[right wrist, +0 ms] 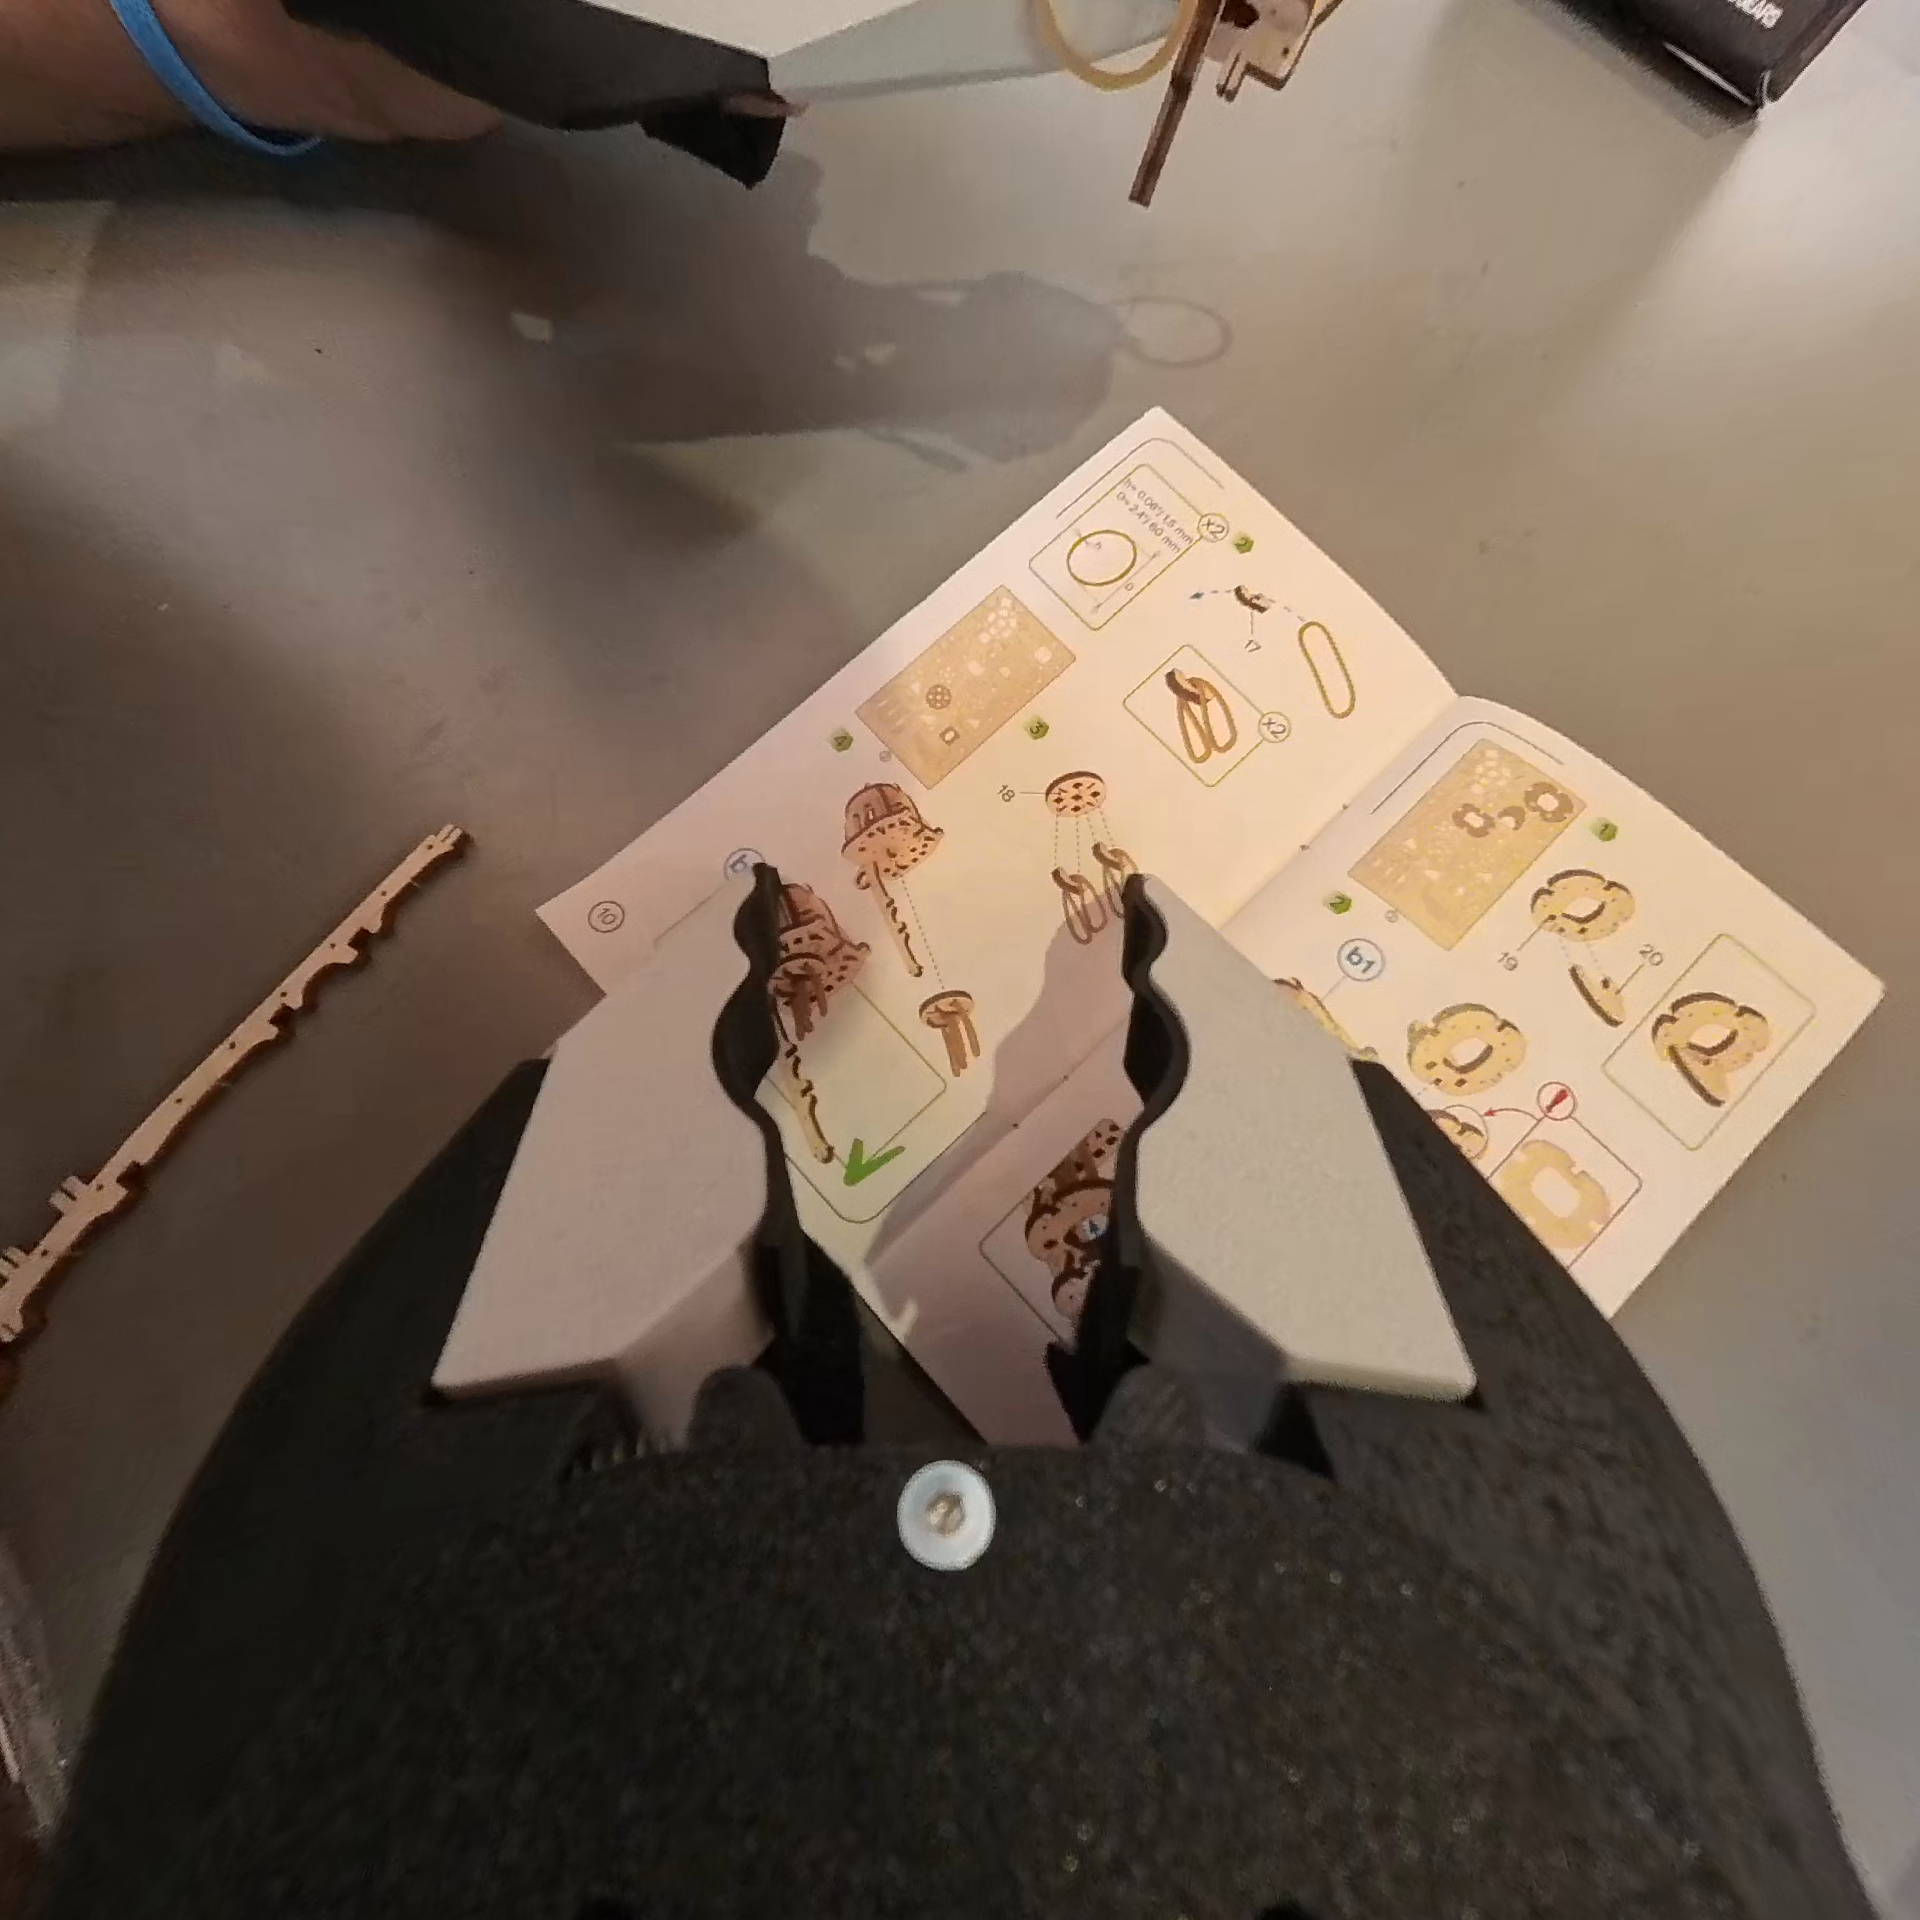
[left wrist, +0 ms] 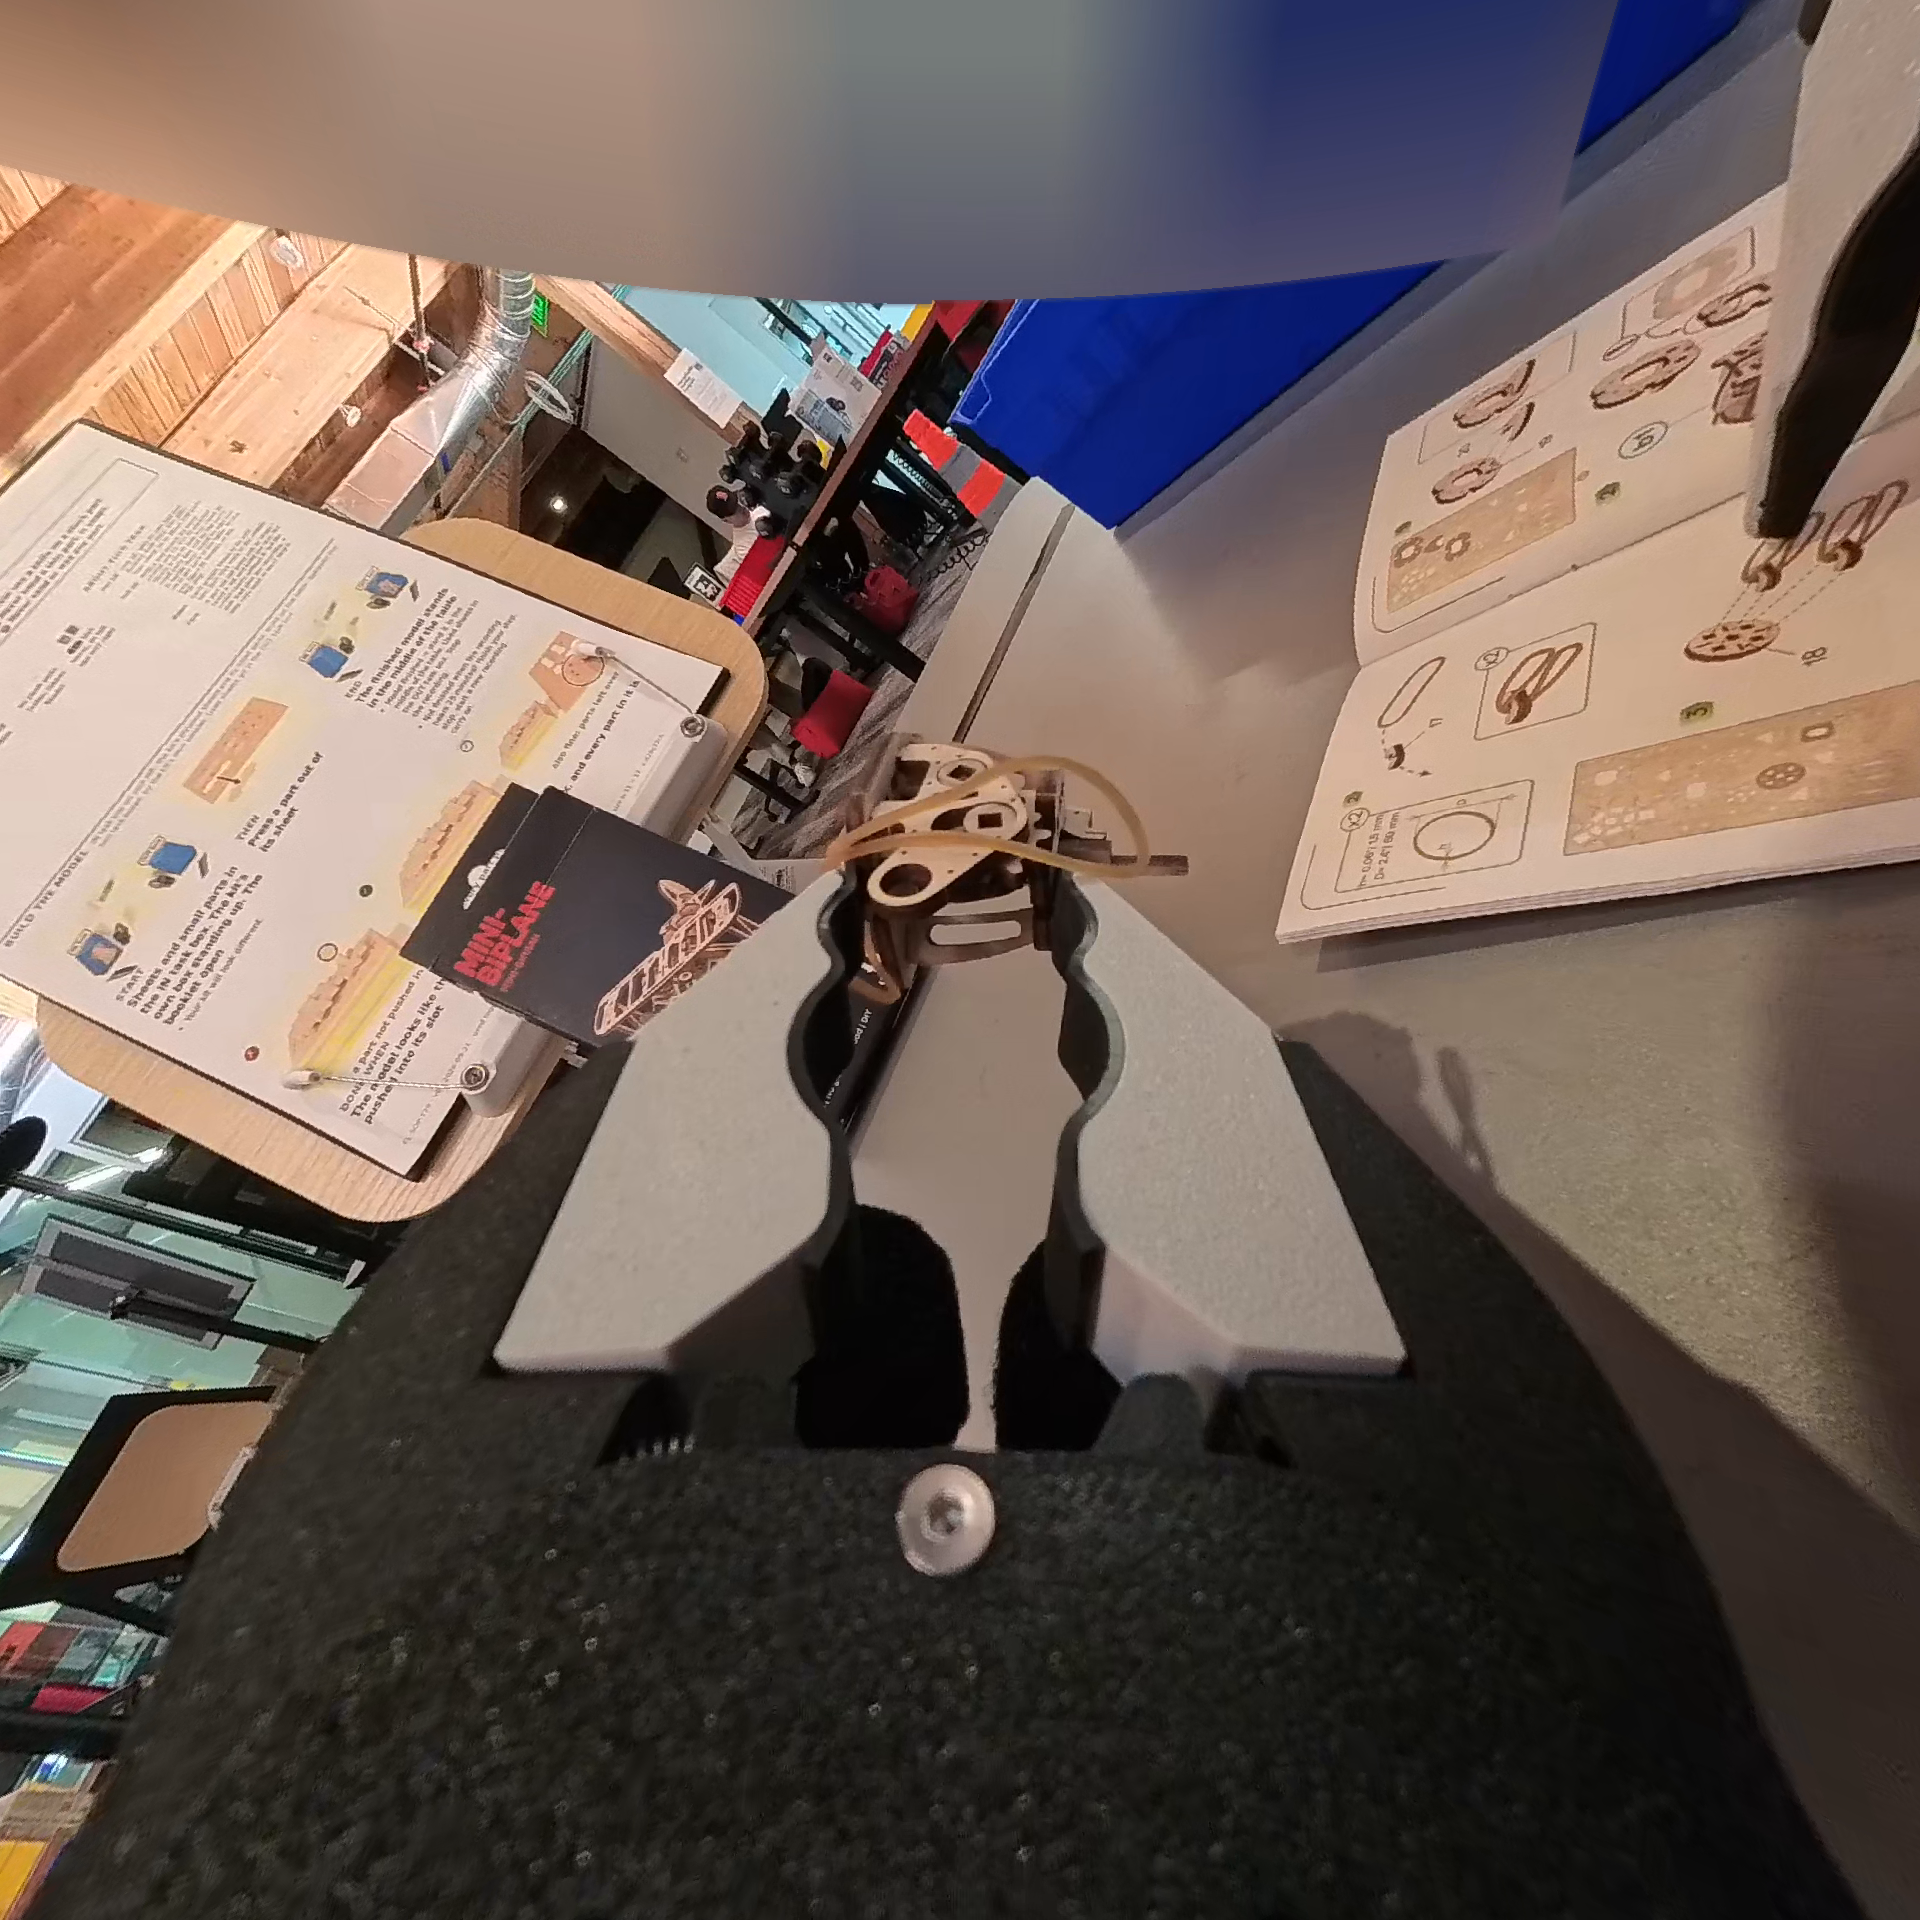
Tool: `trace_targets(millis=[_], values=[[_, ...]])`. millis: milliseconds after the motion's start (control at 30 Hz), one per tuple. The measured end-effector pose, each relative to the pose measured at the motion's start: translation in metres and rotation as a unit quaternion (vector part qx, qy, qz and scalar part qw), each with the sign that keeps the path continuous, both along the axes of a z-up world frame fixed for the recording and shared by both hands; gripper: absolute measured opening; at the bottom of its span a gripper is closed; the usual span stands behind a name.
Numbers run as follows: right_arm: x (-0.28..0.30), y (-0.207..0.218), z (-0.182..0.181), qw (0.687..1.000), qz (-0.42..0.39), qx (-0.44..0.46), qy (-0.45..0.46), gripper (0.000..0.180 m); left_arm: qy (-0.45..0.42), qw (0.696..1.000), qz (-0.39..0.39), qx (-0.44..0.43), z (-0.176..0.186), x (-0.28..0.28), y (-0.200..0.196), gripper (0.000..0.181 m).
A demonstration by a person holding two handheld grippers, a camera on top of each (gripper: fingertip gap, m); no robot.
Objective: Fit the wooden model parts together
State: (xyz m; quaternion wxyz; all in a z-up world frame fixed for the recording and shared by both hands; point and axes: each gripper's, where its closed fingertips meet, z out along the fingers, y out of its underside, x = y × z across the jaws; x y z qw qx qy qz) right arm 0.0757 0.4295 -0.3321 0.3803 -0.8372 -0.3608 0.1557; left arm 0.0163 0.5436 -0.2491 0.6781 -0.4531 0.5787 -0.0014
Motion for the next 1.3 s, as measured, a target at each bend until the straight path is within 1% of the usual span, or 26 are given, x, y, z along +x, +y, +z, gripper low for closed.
trace_targets(millis=[67, 133, 300, 400, 1300], values=[[-0.0008, -0.0008, 0.0, 1.0, 0.004, -0.001, 0.001, 0.067, 0.0, 1.0, 0.0, 0.0, 0.0, -0.0001, 0.0002, 0.034], [-0.004, -0.0044, -0.0005, 1.0, 0.02, -0.004, 0.001, 0.076, 0.0, 1.0, 0.0, 0.0, 0.0002, -0.0002, 0.0003, 0.034], [-0.0053, -0.006, 0.0, 1.0, 0.026, -0.01, 0.01, 0.08, 0.001, 1.0, 0.0, 0.0, -0.0004, 0.0001, 0.0001, 0.034], [-0.0058, -0.0063, -0.0009, 1.0, 0.03, -0.003, -0.001, 0.079, 0.001, 1.0, 0.0, 0.0, -0.0005, 0.0, 0.0003, 0.034], [-0.0053, -0.0065, -0.0007, 1.0, 0.03, -0.004, 0.0, 0.078, 0.003, 1.0, 0.0, -0.001, -0.0024, 0.0005, 0.0001, 0.034]])
